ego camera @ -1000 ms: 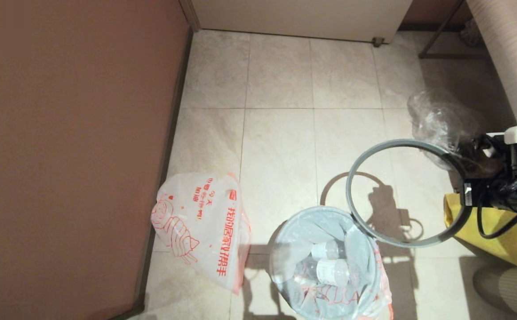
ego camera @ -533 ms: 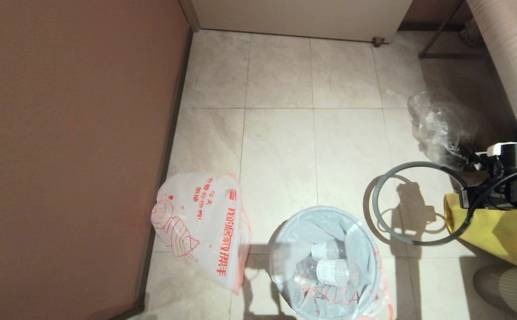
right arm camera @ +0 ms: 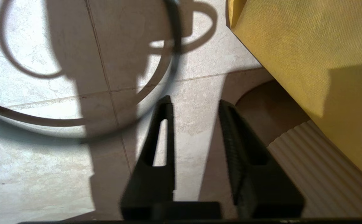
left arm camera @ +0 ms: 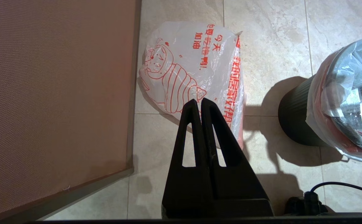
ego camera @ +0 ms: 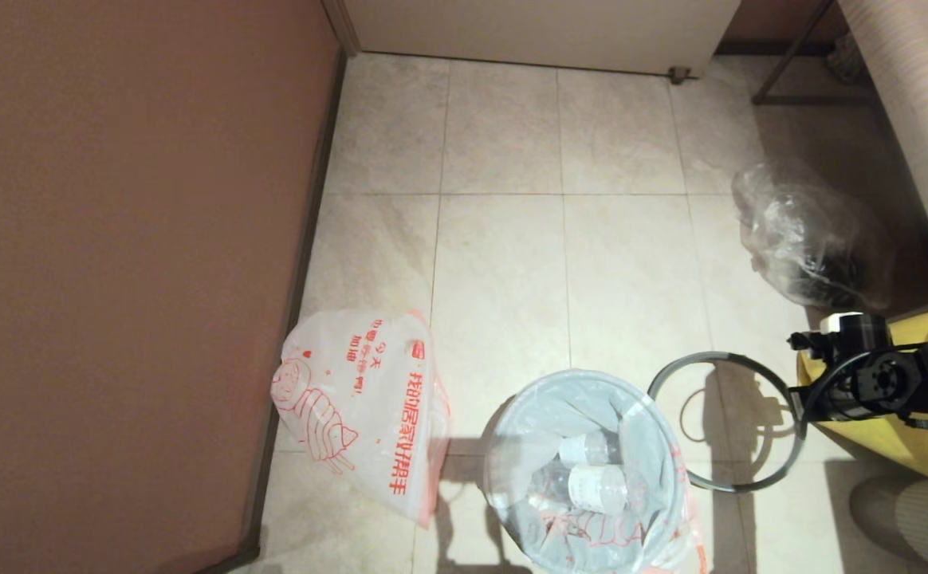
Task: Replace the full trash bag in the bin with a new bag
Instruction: Place the trash can ring on the floor, then place the trash bag on the floor
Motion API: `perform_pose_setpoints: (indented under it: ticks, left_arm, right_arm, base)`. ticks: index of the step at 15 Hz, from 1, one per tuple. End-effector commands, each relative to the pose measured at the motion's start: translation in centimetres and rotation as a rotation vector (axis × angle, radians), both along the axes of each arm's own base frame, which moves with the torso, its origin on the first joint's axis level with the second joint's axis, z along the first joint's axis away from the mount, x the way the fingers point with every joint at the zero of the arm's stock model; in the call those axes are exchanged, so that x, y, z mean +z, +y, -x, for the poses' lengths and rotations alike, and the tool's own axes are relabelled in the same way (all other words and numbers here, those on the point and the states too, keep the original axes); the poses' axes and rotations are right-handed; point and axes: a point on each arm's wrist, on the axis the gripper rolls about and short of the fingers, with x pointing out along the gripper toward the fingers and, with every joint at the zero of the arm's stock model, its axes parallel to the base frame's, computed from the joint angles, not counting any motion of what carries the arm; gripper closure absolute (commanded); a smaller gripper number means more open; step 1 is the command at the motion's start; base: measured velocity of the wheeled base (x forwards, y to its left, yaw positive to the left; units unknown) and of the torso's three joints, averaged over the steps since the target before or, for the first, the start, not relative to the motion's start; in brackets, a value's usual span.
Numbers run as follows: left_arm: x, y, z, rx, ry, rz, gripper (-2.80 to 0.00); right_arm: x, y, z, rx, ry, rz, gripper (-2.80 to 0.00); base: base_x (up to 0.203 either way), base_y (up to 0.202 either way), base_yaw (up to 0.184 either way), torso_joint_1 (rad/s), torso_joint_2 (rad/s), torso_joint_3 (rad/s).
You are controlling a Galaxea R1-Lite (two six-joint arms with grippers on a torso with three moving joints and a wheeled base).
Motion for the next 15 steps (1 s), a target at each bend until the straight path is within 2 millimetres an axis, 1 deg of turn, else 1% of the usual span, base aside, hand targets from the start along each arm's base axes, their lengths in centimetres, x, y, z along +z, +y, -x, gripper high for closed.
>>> perform_pose_setpoints:
  ticks: [1,4,7,8,9,10,14,15]
  left_arm:
    - [0.0,0.0,0.0,0.001,0.0,0.0,0.0]
    - [0.0,0.0,0.0,0.001,-0.001,0.0,0.0]
    - [0.0,0.0,0.0,0.001,-0.001,0.0,0.0]
    - [0.0,0.0,0.0,0.001,-0.001,0.0,0.0]
    - [0.0,0.0,0.0,0.001,-0.001,0.0,0.0]
    - [0.0,0.0,0.0,0.001,-0.001,0.0,0.0]
    - [0.0,0.0,0.0,0.001,-0.001,0.0,0.0]
    - [0.0,0.0,0.0,0.001,-0.001,0.0,0.0]
  right_arm:
    - [0.4,0.3,0.5,0.004,0.001,-0.001,-2.8]
    - [4.0,1.0,3.5,0.022,-0.032,0.012,-2.8]
    - [7.7,3.1,8.1,0.082,-0.075,0.013,-2.8]
    - [8.3,4.0,10.0,0.104,-0.074,0.009,-2.8]
    - [8.5,4.8,11.9,0.121,-0.064,0.003,-0.6]
    - [8.7,5.4,13.5,0.133,-0.06,-0.001,0.0]
    - [10.1,6.7,20.2,0.132,-0.116,-0.002,0.0]
    - [9.9,7.0,21.8,0.128,-0.122,-0.004,0.0]
  base:
    - [0.0,0.0,0.0,0.0,0.0,0.0]
    - [0.0,0.0,0.0,0.0,0.0,0.0]
    - [0.0,0.0,0.0,0.0,0.0,0.0]
    - [0.0,0.0,0.0,0.0,0.0,0.0]
    - [0.0,0.0,0.0,0.0,0.0,0.0]
    - [0.0,0.0,0.0,0.0,0.0,0.0]
    - [0.0,0.0,0.0,0.0,0.0,0.0]
    - [0.0,0.0,0.0,0.0,0.0,0.0]
